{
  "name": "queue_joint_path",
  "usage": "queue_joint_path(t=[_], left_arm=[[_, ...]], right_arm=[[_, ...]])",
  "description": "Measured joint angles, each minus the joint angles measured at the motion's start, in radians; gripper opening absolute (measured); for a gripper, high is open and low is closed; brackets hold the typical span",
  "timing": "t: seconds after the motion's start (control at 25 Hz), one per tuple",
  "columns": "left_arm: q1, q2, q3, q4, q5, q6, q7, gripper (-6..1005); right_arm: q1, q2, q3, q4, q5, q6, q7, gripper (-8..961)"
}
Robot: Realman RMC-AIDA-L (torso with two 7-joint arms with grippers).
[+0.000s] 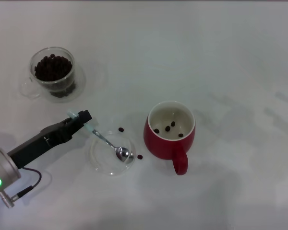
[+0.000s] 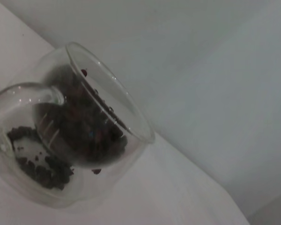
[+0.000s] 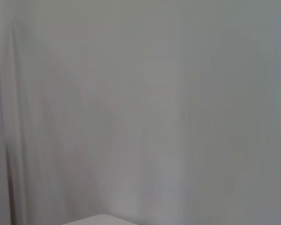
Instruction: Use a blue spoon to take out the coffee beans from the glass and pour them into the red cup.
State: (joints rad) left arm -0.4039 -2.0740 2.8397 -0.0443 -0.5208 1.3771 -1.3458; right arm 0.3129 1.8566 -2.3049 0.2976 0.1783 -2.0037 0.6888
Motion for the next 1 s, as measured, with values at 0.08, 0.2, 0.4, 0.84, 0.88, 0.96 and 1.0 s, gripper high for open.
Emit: queue_joint_path(t=[0.08,0.2,0.4,0.84,0.88,0.96,1.0], left_arm=[[0.002,0.001,-0.002,-0.003,-0.001,0.010,0.001,191],[0.007,0.004,-0.006,-0.017,-0.010,0.041,0.005,193],[0.010,0.005,-0.006,-0.063,-0.019,0.080,0.001,363],[0.036,0.023,-0.005,-0.261,-0.127,0.228,-0.033,459],[0.036,0.029,-0.004,-0.276,-0.137,0.255,-0.026,460],[0.036,0.038,-0.002,-0.306,-0.166,0.300,0.005,462],[0.036,0.041,0.000,-0.323,-0.185,0.319,0.030,463]], right_arm=[[0.000,0.001,-0.002,0.000,0.000,-0.001,0.000,599],[0.001,0.001,-0.003,0.000,0.000,-0.007,0.000,599],[0.002,0.001,-0.004,0.000,0.000,-0.021,-0.003,598],[0.001,0.004,0.004,0.000,0.008,-0.052,-0.007,598],[0.001,0.005,0.004,0.000,0.011,-0.056,-0.007,598],[-0.001,0.011,0.004,0.000,0.025,-0.062,-0.007,598],[-0.002,0.014,0.004,-0.001,0.035,-0.065,-0.006,598]])
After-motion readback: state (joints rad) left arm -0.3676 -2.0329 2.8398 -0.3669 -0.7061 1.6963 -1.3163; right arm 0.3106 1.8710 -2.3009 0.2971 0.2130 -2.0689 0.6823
